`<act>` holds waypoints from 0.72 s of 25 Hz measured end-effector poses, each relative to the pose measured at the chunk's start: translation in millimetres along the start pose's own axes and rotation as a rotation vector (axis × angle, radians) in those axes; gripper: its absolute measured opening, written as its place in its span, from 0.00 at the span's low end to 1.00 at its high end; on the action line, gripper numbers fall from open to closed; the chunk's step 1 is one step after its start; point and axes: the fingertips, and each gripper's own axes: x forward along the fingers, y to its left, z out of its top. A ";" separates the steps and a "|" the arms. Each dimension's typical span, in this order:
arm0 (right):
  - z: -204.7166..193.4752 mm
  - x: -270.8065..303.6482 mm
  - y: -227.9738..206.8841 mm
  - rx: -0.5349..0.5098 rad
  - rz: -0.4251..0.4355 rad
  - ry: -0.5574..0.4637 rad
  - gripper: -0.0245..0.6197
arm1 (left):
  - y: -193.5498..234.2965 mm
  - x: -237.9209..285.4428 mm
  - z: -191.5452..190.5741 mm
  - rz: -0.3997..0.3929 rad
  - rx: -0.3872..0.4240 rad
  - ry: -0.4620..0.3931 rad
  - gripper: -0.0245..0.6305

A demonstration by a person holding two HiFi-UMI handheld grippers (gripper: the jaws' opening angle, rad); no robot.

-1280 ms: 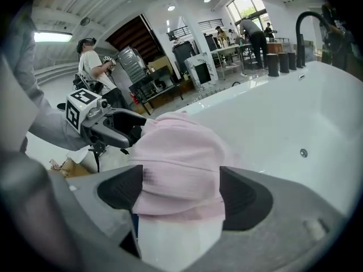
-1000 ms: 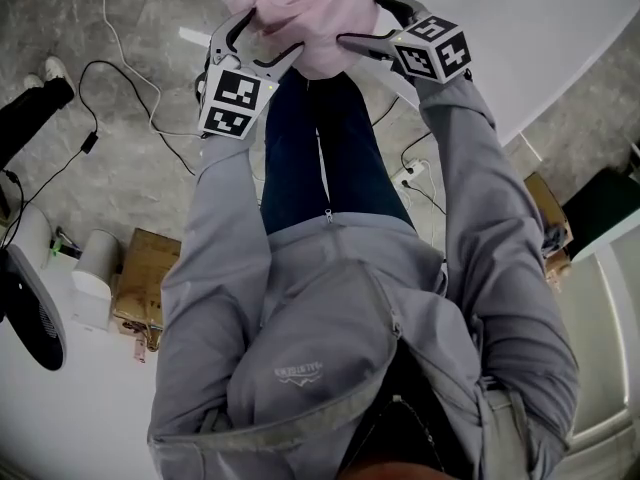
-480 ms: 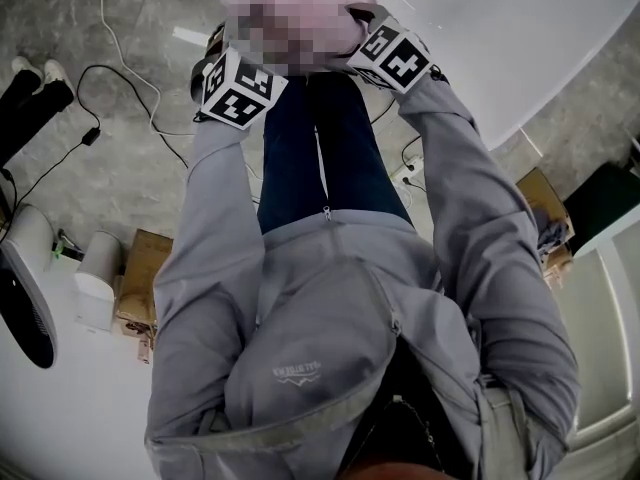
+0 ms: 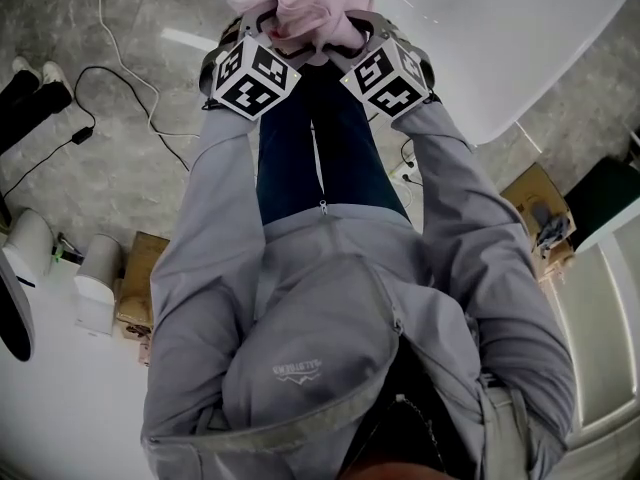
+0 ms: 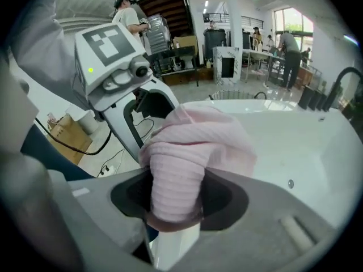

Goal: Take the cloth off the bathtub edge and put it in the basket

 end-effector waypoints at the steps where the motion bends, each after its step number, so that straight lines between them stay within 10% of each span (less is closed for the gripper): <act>1: 3.8 -5.1 2.5 -0.006 -0.016 -0.017 0.33 | -2.4 -0.3 2.0 -0.012 -0.007 -0.007 0.62; 13: 39.6 -48.4 21.7 -0.014 -0.068 -0.064 0.17 | -29.2 -38.5 28.6 0.023 0.024 -0.059 0.22; 18: 73.5 -85.8 27.8 -0.063 -0.093 -0.099 0.16 | -29.1 -81.6 53.8 0.103 0.018 -0.107 0.20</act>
